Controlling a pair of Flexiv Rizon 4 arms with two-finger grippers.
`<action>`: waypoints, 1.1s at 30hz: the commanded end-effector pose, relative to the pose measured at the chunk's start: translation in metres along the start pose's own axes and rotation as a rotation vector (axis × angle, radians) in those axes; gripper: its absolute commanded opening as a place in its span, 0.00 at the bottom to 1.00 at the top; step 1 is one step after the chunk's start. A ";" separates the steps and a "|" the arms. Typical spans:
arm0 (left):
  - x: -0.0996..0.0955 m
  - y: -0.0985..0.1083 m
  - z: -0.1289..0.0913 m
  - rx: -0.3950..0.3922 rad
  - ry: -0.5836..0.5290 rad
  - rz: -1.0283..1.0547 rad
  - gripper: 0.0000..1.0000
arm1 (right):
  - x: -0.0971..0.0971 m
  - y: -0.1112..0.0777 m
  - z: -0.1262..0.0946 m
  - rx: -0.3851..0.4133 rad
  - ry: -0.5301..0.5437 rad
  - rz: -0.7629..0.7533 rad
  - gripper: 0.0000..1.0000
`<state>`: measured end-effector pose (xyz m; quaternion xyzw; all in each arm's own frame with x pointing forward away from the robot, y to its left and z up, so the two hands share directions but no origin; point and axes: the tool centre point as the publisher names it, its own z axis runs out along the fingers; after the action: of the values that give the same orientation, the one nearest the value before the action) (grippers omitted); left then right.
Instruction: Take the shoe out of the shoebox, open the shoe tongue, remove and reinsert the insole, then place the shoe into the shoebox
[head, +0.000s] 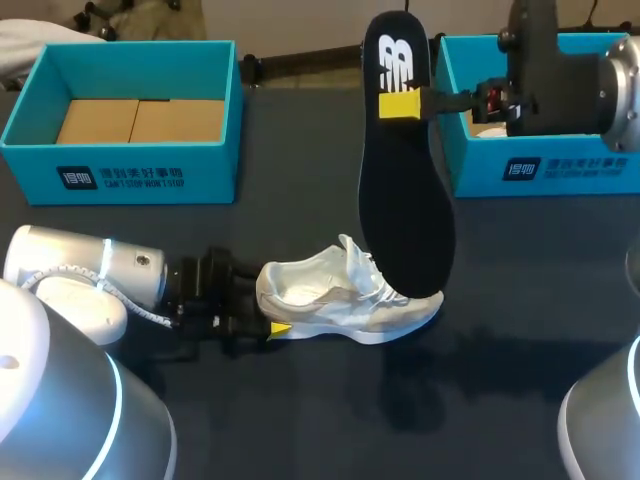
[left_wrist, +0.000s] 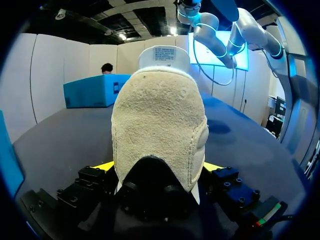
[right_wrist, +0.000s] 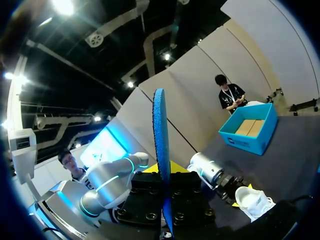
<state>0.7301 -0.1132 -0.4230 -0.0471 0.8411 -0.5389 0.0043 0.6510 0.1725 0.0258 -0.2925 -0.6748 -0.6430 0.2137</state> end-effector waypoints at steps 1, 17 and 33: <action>0.001 -0.009 -0.012 -0.054 0.013 -0.012 1.00 | 0.000 0.000 0.002 0.001 -0.002 0.002 0.00; 0.005 -0.015 -0.022 -0.167 0.064 -0.032 1.00 | 0.000 0.000 0.002 0.001 -0.002 0.002 0.00; 0.000 -0.016 -0.034 -0.353 0.041 -0.009 1.00 | 0.000 0.000 0.002 0.001 -0.002 0.002 0.00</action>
<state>0.7299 -0.0888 -0.4073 -0.0375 0.9003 -0.4332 -0.0186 0.6507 0.1726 0.0256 -0.2924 -0.6744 -0.6434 0.2137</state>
